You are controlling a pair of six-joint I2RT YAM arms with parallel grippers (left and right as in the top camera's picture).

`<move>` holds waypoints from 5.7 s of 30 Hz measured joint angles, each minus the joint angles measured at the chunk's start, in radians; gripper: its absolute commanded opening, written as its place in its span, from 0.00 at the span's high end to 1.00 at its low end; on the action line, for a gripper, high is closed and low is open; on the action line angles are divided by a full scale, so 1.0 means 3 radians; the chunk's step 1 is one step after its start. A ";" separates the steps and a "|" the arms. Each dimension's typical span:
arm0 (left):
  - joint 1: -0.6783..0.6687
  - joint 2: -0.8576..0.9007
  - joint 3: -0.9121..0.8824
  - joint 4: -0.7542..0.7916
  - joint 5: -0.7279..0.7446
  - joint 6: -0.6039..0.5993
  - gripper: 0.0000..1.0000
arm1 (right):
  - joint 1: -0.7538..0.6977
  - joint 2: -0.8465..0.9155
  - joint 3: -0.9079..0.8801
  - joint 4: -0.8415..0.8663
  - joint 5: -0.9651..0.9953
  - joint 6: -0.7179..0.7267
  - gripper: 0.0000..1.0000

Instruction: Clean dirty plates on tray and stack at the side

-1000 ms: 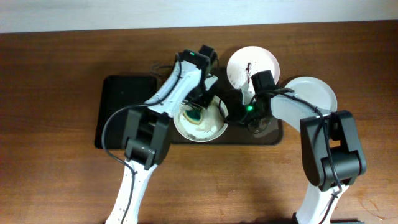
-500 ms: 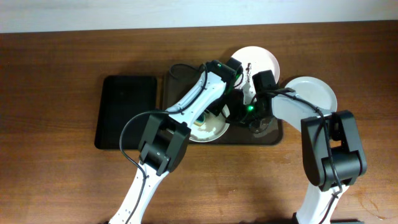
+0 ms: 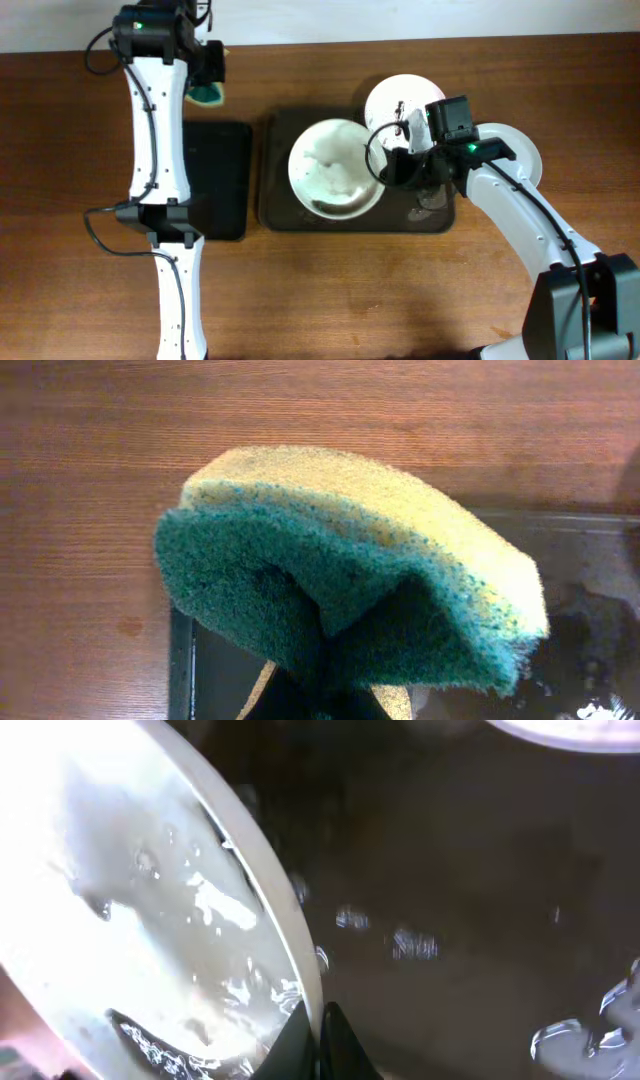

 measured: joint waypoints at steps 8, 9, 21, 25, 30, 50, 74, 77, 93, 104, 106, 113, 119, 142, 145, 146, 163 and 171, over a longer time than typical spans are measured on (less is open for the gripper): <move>0.0010 0.0000 0.0000 -0.0003 0.0001 -0.0001 1.00 | 0.0001 0.0114 0.0023 -0.1052 -0.0248 -0.0014 0.96; 0.0010 0.0000 0.0000 -0.0003 0.0001 0.0000 1.00 | 0.0001 0.0150 0.0023 -0.1067 -0.0294 -0.0019 0.96; 0.0010 0.0000 0.0000 -0.0006 0.0001 0.0000 1.00 | 0.0038 0.0331 0.0554 -0.1953 0.0764 -0.0235 0.96; 0.0010 0.0000 0.0000 -0.0006 0.0001 0.0000 1.00 | 0.0046 0.0338 0.1124 -0.2146 0.1288 -0.0256 0.96; 0.0010 0.0000 0.0000 -0.0005 0.0001 0.0000 1.00 | 0.0506 0.0338 0.1298 -0.1920 0.2566 0.0052 0.96; 0.0010 0.0000 0.0000 -0.0006 0.0001 -0.0001 1.00 | 0.2026 0.0338 0.1311 -0.1676 0.4982 0.0736 0.96; -0.0189 0.0000 -0.0005 -0.0010 0.0011 -0.0001 1.00 | 0.0553 0.1129 0.0383 -0.0539 0.0380 0.0758 0.96; -0.0189 0.0000 -0.0005 -0.0010 0.0013 -0.0001 1.00 | 0.0529 0.1148 0.0570 -0.0734 0.0551 -0.0043 0.96; -0.0818 -0.0011 -0.1701 0.0266 0.0724 0.0680 1.00 | 0.0529 0.1150 0.0717 -0.1124 0.0668 0.0251 0.96; -0.1167 -0.0009 -0.2430 0.0443 0.0809 0.0599 1.00 | 0.0388 0.1123 0.0458 -0.0516 0.0366 0.0351 0.96; -0.1171 -0.0017 -0.2644 0.0715 0.0796 0.0392 1.00 | 0.0370 0.1123 0.0451 -0.0518 0.0328 0.0348 0.96; -0.1199 -0.0309 -0.3371 0.1476 0.0790 0.0295 1.00 | 0.0367 0.1123 0.0449 -0.0529 0.0314 0.0347 0.96; -0.1102 -0.0259 -0.3429 0.0960 0.1329 0.1784 1.00 | 0.0366 0.1123 0.0446 -0.0582 0.0314 0.0310 0.96; -0.0354 0.0019 -0.0015 0.0000 -0.0600 -0.0593 1.00 | 0.0947 0.0473 0.1152 -0.1453 0.2614 -0.0028 0.80; -0.0319 0.0019 -0.0015 -0.0001 -0.0600 -0.0593 1.00 | 0.0918 0.0482 0.1165 -0.1436 0.2224 0.0005 0.69; -0.0319 0.0019 -0.0017 0.0000 -0.0600 -0.0593 1.00 | 0.0765 0.0518 0.1166 -0.1420 0.1956 0.0014 0.65; -0.0319 0.0019 -0.0015 -0.0001 -0.0589 -0.0593 1.00 | 0.0520 0.1530 0.1086 -0.0894 0.0796 0.0011 0.96; -0.0319 0.0019 -0.0015 -0.0001 -0.0589 -0.0591 1.00 | 0.0666 0.0807 0.1548 -0.1696 0.2204 0.0088 0.96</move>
